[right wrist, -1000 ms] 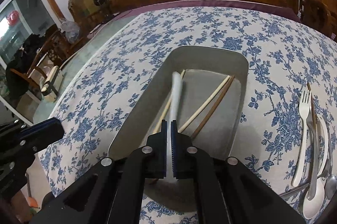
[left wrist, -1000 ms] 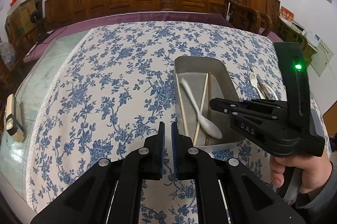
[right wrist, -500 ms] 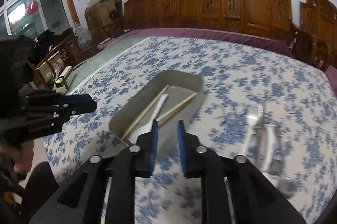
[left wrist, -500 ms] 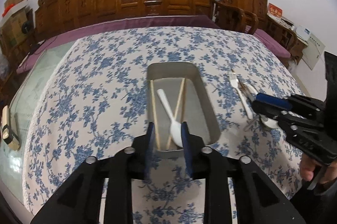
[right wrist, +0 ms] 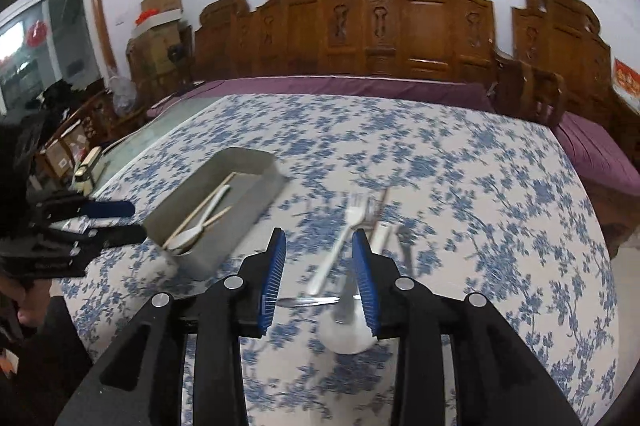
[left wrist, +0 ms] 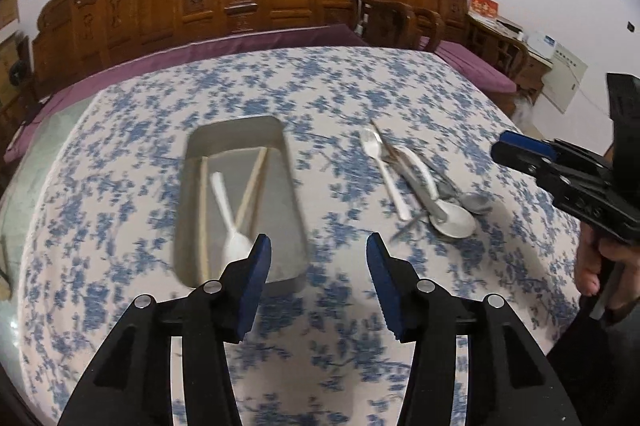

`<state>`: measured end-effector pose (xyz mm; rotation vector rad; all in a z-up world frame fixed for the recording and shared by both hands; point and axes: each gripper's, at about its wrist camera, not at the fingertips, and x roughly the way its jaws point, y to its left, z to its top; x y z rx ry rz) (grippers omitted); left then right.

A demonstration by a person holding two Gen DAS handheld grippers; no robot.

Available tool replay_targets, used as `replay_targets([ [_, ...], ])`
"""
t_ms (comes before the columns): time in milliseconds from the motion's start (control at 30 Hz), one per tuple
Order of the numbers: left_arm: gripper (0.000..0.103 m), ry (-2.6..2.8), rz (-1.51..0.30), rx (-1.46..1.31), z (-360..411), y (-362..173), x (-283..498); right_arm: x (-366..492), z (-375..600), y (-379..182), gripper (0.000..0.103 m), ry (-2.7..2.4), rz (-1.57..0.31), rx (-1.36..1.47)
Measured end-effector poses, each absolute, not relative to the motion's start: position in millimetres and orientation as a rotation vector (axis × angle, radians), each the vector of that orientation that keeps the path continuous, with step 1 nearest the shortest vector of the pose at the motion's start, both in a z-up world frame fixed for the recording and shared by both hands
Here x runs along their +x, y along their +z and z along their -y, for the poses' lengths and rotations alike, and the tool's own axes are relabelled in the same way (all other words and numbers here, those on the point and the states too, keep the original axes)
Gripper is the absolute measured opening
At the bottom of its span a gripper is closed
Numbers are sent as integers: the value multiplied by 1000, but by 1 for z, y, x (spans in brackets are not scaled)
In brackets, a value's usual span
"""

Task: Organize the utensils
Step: 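Move the open right tool back toward the remaining forks and spoons, then close the right tool on the handle of a metal fork in the pile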

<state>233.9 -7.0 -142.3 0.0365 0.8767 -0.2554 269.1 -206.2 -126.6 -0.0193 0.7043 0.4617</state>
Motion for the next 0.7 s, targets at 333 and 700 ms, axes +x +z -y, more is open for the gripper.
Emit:
replay_targets([
  [333, 48, -319, -895, 72, 51, -165, 238, 293, 216, -174, 37, 480, -810, -39],
  [700, 48, -367, -935, 70, 69, -198, 252, 311, 198, -208, 30, 501, -916, -89],
])
